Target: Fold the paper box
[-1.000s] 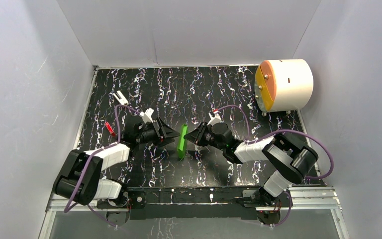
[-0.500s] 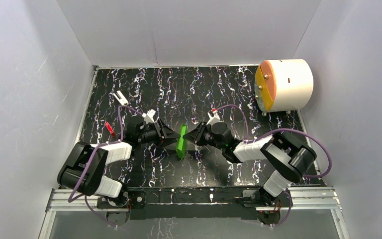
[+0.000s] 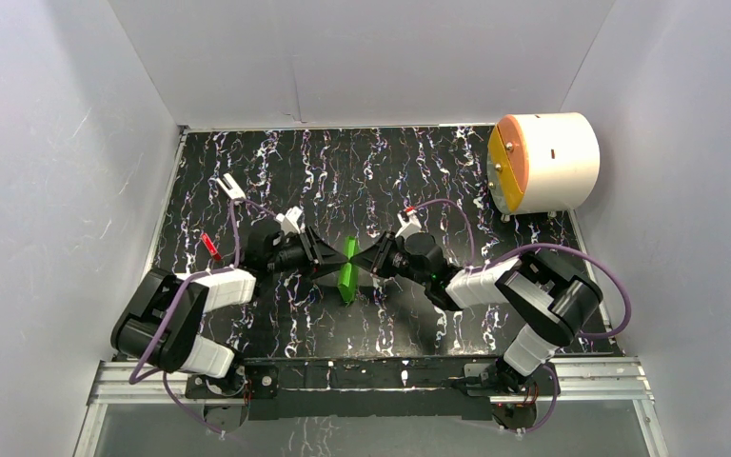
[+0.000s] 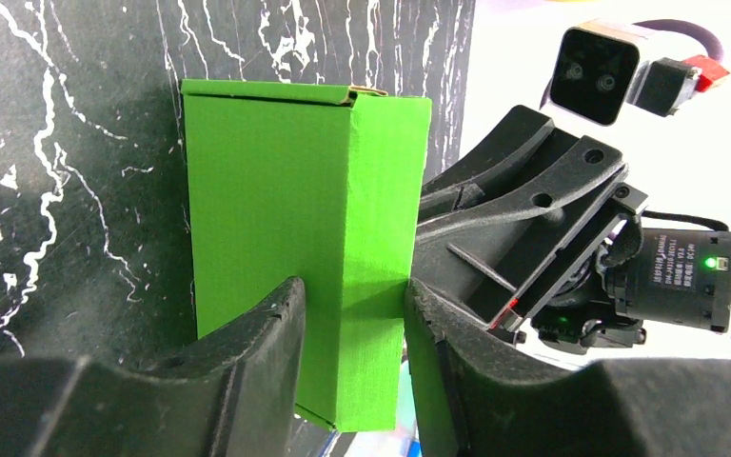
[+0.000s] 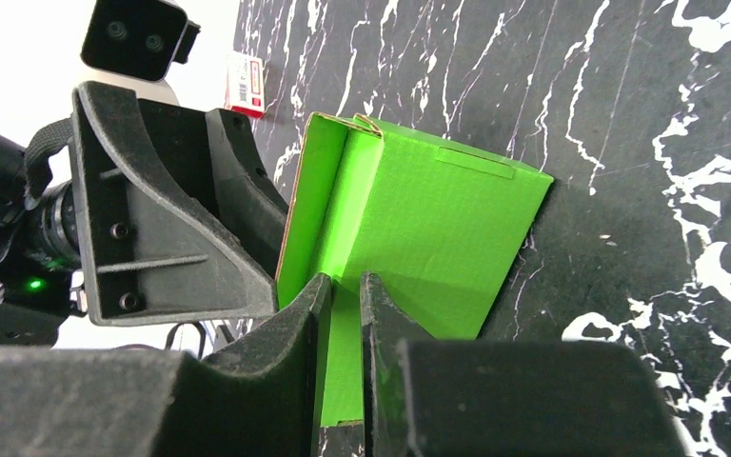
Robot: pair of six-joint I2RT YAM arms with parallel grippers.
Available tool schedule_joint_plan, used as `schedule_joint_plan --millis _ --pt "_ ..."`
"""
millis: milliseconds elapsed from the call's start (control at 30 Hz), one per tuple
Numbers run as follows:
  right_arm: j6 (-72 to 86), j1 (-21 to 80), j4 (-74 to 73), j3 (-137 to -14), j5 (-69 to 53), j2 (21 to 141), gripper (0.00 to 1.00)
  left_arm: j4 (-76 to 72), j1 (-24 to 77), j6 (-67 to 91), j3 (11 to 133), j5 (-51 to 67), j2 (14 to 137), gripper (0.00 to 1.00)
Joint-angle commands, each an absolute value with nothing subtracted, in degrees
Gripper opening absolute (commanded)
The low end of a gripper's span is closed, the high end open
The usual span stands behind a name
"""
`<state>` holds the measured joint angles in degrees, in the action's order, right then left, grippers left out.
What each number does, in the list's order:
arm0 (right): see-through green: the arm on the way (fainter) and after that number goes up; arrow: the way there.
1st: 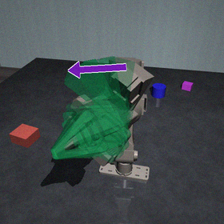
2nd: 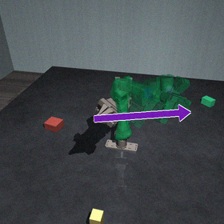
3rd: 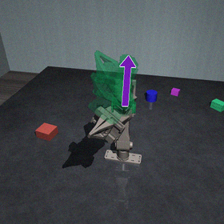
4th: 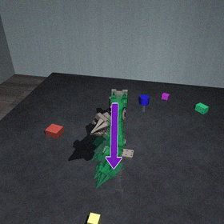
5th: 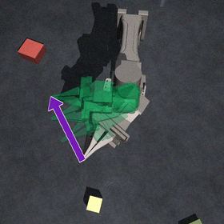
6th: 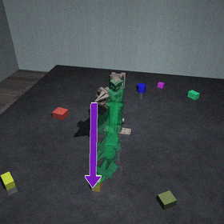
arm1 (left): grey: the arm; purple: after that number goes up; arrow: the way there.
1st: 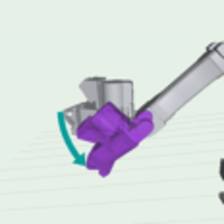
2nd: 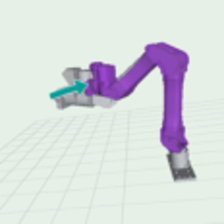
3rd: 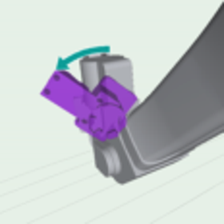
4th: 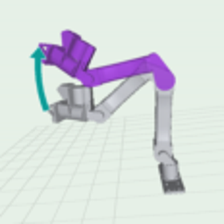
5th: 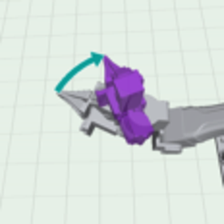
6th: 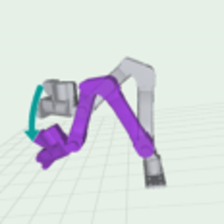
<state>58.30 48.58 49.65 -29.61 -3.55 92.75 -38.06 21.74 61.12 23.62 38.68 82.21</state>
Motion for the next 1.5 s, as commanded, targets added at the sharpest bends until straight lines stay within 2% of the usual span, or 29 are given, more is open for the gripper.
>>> schedule_joint_plan --millis 0,167,367,600,700,767,933,1100,1467 --pt "57.0 49.4 47.3 -30.1 -5.0 93.8 0.23 -24.7 26.2 54.2 27.3 31.9 82.0 0.38" --pt "56.6 49.3 47.2 -29.6 -4.0 92.8 0.23 -13.2 27.1 49.1 29.8 23.5 79.6 0.38" --pt "55.1 47.2 45.6 -29.8 -4.4 88.9 0.28 -10.7 27.1 47.3 30.4 21.7 78.3 0.39" --pt "54.3 42.7 43.2 -31.3 -5.8 83.7 0.53 -10.2 27.2 46.8 32.0 22.0 78.8 0.39" --pt "54.5 41.6 41.9 -33.1 -5.2 83.7 0.71 -10.0 27.2 46.8 32.2 22.2 78.6 0.39" --pt "55.2 40.8 40.2 -35.6 -5.3 85.3 0.79 -9.9 27.2 46.8 32.3 22.3 78.6 0.39" --pt "57.2 40.3 37.5 -41.7 -6.1 90.5 0.9 -9.9 27.2 46.8 32.3 22.1 78.6 0.39" --pt "59.2 40.3 33.6 -46.5 -6.0 94.5 0.91 -9.8 27.5 46.6 32.7 22.0 79.0 0.39" --pt "61.5 40.3 32.6 -47.1 -7.0 98.0 0.72 -9.1 28.4 46.0 33.3 21.1 79.5 0.39"
